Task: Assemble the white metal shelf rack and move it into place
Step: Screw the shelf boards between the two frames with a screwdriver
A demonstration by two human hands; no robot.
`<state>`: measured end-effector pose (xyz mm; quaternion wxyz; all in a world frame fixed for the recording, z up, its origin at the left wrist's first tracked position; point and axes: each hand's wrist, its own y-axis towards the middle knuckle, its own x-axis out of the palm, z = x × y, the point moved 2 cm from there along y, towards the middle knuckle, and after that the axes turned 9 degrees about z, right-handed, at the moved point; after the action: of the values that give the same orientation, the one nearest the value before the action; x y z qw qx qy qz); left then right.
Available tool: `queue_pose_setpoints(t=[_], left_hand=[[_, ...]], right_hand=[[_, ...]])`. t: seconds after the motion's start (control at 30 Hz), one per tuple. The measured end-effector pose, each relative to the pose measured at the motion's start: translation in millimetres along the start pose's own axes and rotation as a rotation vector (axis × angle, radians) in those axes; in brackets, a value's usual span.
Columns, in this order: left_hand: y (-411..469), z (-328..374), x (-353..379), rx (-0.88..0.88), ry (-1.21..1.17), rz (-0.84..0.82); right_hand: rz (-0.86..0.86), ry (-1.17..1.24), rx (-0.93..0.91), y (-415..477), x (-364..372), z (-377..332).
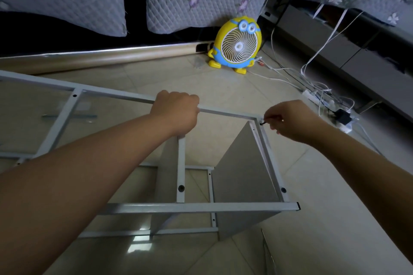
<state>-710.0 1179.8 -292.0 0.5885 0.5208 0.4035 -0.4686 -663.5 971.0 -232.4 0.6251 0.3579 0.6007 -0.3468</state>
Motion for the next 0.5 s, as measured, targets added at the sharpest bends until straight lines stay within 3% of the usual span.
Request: queue_pose_setpoints(t=[0.2, 0.5], left_hand=[[0, 1, 0, -0.003, 0.000, -0.005], [-1, -2, -4, -0.084, 0.016, -0.026]], right_hand=[[-0.057, -0.117, -0.061, 16, -1, -3], [0.027, 0.006, 0.057, 8, 4, -9]])
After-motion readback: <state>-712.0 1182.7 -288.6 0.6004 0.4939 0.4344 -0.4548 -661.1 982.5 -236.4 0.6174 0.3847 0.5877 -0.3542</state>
